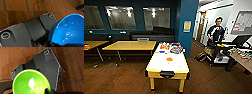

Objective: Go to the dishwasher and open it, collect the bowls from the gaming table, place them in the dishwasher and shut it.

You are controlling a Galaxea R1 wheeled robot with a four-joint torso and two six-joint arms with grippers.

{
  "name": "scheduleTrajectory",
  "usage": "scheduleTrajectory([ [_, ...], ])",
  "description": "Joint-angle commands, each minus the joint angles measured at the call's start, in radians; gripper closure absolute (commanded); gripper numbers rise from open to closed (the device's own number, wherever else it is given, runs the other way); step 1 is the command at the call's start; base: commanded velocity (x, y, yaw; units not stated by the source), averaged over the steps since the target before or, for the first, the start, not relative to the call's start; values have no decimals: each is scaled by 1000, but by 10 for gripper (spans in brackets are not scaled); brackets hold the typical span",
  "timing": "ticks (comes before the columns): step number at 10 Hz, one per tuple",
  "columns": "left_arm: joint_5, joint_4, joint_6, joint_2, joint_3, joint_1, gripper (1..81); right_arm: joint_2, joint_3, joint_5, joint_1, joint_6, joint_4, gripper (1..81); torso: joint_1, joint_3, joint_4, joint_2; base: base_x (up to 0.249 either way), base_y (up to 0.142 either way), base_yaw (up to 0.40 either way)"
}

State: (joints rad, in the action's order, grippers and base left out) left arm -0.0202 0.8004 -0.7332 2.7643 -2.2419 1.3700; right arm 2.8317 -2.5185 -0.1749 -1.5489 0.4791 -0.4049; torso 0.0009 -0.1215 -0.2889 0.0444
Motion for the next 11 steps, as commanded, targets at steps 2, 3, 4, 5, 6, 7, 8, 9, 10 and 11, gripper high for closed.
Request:
scheduleTrajectory([
  [2,-21,10,3,-11,16,-59,811,-16,-2,37,42,-1,-11,811,0,0,119,0,0,0,0],
  [3,-21,10,3,-11,16,-61,811,-16,-2,37,42,-1,-11,811,0,0,155,0,0,0,0],
  [4,-21,10,3,-11,16,-59,811,-16,-2,37,40,-1,-11,811,0,0,92,0,0,0,0],
  [5,-21,10,3,-11,16,-59,811,-16,-3,37,42,-2,-11,811,0,0,120,0,0,0,0],
  [6,-21,8,3,-11,16,-59,811,-15,-3,37,42,-2,-12,811,0,0,134,0,0,0,0],
  [7,-23,2,1,-12,16,-55,811,-13,-2,38,42,-2,-12,811,0,0,136,0,0,0,0],
  [8,-24,-3,1,-15,12,-45,811,-9,-3,40,37,-2,-11,811,0,0,135,0,0,0,0],
  [9,-21,-4,-2,-11,-17,-29,811,-1,-11,43,36,-2,-11,811,0,0,135,0,0,0,0],
  [10,-21,-4,-3,3,-62,-10,811,7,-25,43,31,-2,-11,811,0,0,135,0,0,0,0],
  [11,-20,-6,-5,25,-111,5,811,22,-51,43,31,-2,-11,811,0,0,135,0,0,0,0],
])
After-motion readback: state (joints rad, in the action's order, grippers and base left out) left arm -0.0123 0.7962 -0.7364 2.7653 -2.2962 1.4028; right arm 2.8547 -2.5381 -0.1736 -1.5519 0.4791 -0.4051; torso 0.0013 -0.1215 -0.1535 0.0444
